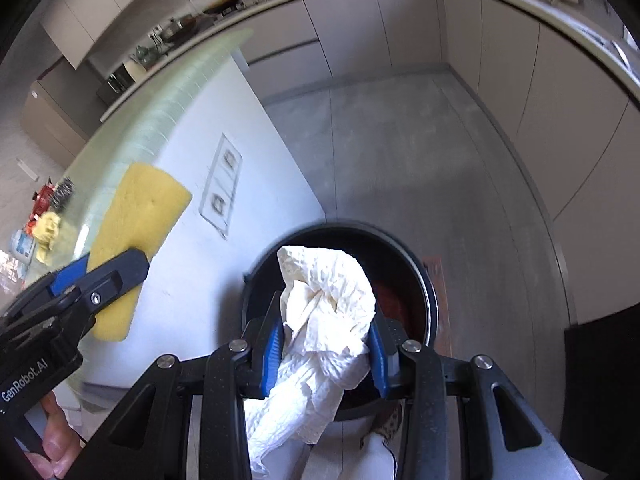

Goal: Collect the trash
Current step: 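Open both grippers to drop the sponge and tissue into the bucket, then move both grippers back over the table toward the steel wool and yellow cloth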

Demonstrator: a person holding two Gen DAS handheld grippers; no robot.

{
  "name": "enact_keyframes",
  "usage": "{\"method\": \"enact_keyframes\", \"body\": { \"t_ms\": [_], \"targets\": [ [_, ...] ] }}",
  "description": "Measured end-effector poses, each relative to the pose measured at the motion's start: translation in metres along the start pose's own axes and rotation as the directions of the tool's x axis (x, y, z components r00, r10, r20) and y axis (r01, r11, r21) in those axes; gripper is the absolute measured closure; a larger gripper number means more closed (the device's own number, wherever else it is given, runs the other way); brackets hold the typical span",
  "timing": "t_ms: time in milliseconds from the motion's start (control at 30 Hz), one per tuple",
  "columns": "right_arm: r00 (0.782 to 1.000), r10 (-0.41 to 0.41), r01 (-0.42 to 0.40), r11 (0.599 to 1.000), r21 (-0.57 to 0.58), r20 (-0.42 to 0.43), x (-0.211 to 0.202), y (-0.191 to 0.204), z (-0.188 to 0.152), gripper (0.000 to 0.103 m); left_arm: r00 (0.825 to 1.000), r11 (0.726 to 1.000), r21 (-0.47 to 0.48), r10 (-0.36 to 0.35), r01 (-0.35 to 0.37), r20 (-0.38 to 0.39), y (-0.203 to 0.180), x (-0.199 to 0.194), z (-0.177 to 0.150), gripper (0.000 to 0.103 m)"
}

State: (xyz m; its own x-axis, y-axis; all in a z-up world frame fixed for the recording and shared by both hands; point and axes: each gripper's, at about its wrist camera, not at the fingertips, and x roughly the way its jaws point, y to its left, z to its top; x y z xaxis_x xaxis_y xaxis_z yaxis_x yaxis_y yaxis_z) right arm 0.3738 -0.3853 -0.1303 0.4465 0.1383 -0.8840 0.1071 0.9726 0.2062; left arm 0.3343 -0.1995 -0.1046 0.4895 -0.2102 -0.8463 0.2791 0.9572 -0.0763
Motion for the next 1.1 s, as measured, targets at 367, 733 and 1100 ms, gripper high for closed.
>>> {"method": "enact_keyframes", "body": {
  "t_ms": [367,733,1100],
  "targets": [
    [0.999,-0.047,0.047,0.999,0.003,0.009,0.009,-0.028,-0.005,0.039,0.997,0.999,-0.018,0.048,-0.049,-0.053,-0.008,0.026,0.015,0.032],
    [0.986,-0.031,0.028,0.999,0.022,0.167,-0.053,-0.001,0.027,0.039,0.994,0.997,-0.071,0.044,-0.037,0.101,0.026,-0.063,0.037,0.029],
    [0.974,0.070,-0.051,0.994,-0.092,0.214,-0.069,0.121,0.034,0.037,0.977,0.984,-0.155,0.120,-0.093,0.179,0.125,-0.117,0.030,0.024]
  ]
}}
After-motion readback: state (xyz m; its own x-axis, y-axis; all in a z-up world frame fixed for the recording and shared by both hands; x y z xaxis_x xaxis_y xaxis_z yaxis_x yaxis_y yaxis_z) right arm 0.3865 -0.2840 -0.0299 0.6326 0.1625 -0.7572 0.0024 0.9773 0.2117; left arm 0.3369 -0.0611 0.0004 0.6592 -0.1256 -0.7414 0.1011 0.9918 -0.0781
